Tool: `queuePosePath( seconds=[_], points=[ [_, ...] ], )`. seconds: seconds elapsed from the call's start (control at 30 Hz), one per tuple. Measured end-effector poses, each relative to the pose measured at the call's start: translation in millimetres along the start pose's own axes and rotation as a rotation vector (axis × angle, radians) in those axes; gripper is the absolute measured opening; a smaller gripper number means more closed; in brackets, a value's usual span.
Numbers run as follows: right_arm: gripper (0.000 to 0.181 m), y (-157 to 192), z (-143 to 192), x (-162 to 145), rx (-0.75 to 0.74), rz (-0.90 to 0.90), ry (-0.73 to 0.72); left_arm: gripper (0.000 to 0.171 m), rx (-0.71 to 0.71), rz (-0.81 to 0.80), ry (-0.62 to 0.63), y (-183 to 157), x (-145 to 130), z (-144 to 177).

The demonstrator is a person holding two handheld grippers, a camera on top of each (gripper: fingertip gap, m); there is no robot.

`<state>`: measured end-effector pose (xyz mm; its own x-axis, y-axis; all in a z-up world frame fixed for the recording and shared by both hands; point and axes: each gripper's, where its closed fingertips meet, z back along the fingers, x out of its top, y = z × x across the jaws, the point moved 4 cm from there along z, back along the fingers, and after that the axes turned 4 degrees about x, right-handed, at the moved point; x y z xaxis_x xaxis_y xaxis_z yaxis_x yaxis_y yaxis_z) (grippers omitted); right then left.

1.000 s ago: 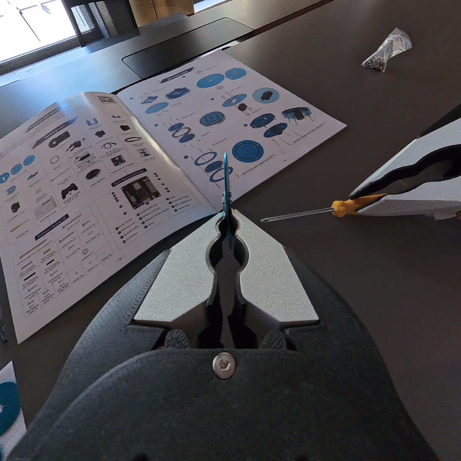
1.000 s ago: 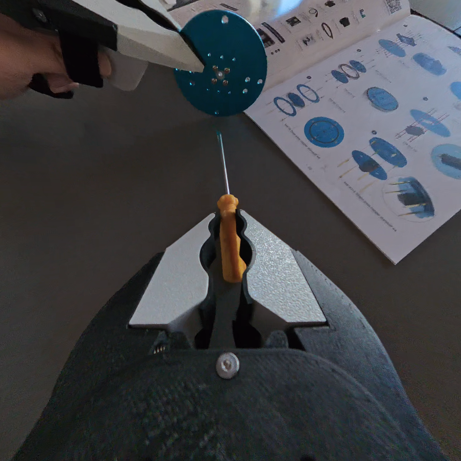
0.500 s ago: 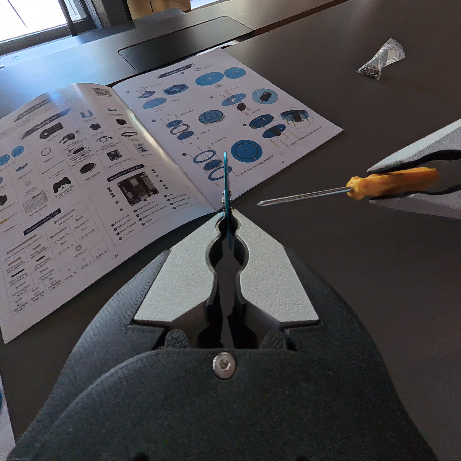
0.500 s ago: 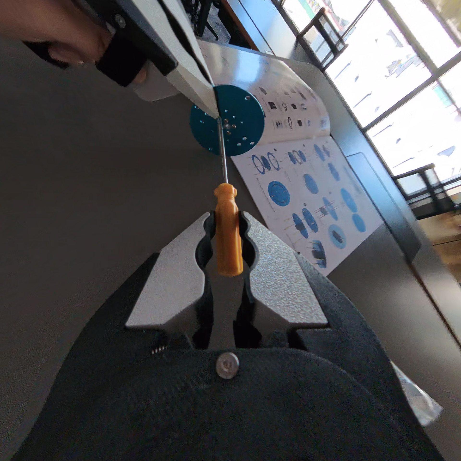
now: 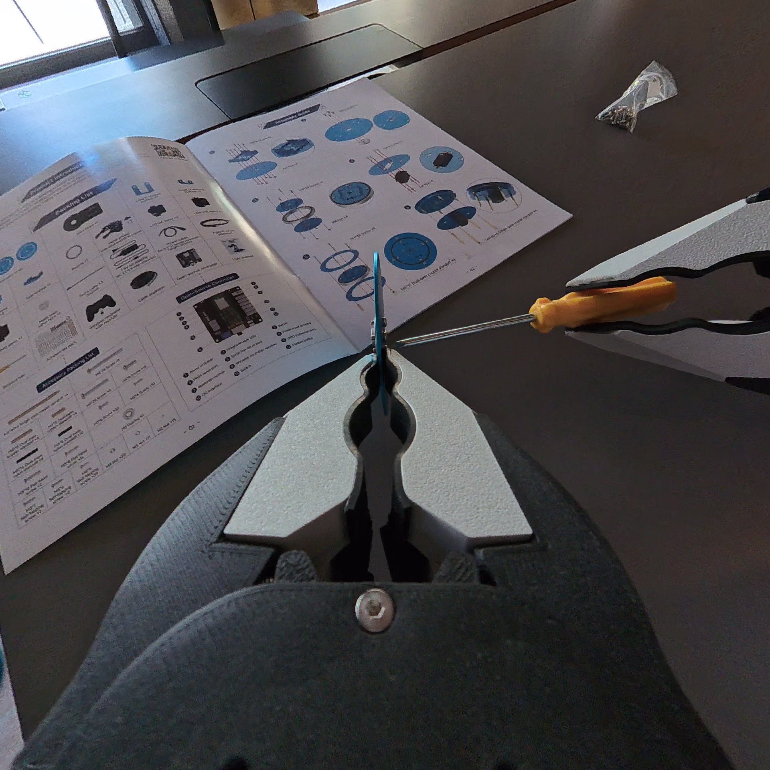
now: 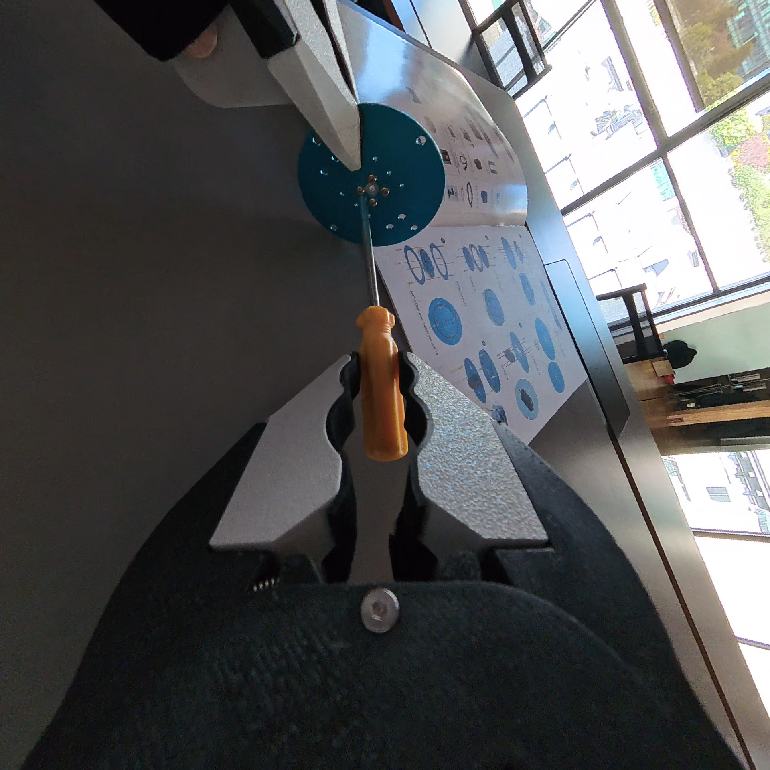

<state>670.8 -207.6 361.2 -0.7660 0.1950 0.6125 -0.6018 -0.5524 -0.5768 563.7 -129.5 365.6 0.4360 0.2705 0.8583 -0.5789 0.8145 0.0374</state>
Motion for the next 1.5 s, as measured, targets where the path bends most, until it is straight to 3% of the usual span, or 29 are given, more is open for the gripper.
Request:
queuePosePath(
  seconds=[0.3,0.53,0.6,0.83,1.0,1.33,1.5],
  points=[
    [0.018,0,-1,3,-0.002,0.004,-0.008,0.000,0.001,-0.008,0.000,-1,0,0],
    [0.018,2,0,7,-0.151,0.326,0.012,0.000,-0.013,0.034,0.024,1,-3,-2],
    [0.018,2,-2,6,-0.147,0.331,0.022,0.000,-0.008,0.029,0.024,1,-3,-2],
    [0.017,-5,-8,-3,0.114,-0.219,-0.019,0.000,0.017,-0.008,0.018,-1,-1,-1],
    [0.015,3,-12,-10,0.263,-0.459,-0.044,0.000,0.039,-0.054,0.014,-3,-1,-1],
    [0.016,2,-14,-16,0.433,-0.699,-0.078,0.000,0.066,-0.139,0.005,-8,0,0],
    [0.017,8,-10,-19,0.461,-0.639,-0.060,0.000,0.077,-0.228,-0.012,-15,3,0]
  ],
)
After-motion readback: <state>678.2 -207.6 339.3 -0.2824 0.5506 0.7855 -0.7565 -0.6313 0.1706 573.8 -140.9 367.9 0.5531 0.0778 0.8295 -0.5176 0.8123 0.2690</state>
